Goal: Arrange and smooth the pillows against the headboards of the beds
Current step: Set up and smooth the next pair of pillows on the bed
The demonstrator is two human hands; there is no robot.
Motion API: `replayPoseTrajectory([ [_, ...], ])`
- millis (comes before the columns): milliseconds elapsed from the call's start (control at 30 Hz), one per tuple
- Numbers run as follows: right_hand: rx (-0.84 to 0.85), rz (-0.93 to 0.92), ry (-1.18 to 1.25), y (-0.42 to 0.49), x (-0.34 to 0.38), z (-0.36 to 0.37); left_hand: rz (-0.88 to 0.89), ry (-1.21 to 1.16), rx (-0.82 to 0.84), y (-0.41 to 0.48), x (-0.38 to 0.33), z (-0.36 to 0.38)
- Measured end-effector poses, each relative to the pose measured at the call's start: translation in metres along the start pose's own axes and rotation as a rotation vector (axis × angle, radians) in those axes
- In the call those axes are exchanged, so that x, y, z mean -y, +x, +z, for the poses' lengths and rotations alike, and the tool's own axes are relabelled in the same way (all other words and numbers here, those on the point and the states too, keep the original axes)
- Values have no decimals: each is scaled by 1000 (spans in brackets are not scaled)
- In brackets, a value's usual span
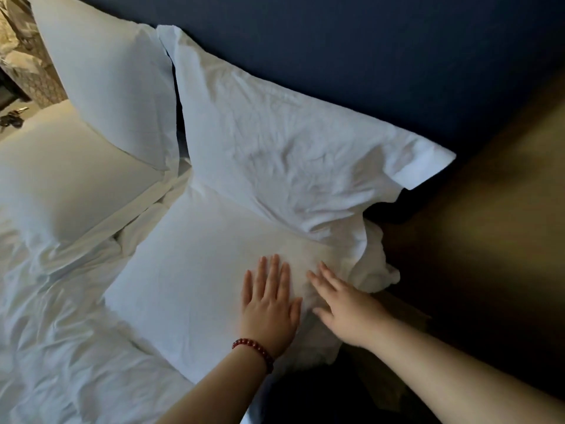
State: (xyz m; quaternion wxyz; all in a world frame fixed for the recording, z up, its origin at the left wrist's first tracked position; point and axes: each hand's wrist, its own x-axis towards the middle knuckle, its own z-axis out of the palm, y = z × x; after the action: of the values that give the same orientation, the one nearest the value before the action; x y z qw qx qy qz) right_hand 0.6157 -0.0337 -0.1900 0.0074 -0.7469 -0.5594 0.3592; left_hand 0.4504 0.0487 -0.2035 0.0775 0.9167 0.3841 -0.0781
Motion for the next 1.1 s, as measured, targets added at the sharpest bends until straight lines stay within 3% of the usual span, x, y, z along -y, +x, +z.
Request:
replayPoseTrajectory([
  [100, 28, 71, 158, -44, -8, 13, 44, 31, 24, -17, -18, 8],
  [267, -205, 230, 308, -135, -20, 31, 143, 98, 165, -57, -57, 19],
  [400, -313, 353, 432, -198, -28, 55, 103, -122, 385, -88, -103, 20],
  [733, -303, 556, 776, -299, -49, 110, 332, -31, 764, -144, -160, 27],
  [1100, -420, 794, 925, -344, -103, 147, 585, 164, 863, -103, -229, 42],
])
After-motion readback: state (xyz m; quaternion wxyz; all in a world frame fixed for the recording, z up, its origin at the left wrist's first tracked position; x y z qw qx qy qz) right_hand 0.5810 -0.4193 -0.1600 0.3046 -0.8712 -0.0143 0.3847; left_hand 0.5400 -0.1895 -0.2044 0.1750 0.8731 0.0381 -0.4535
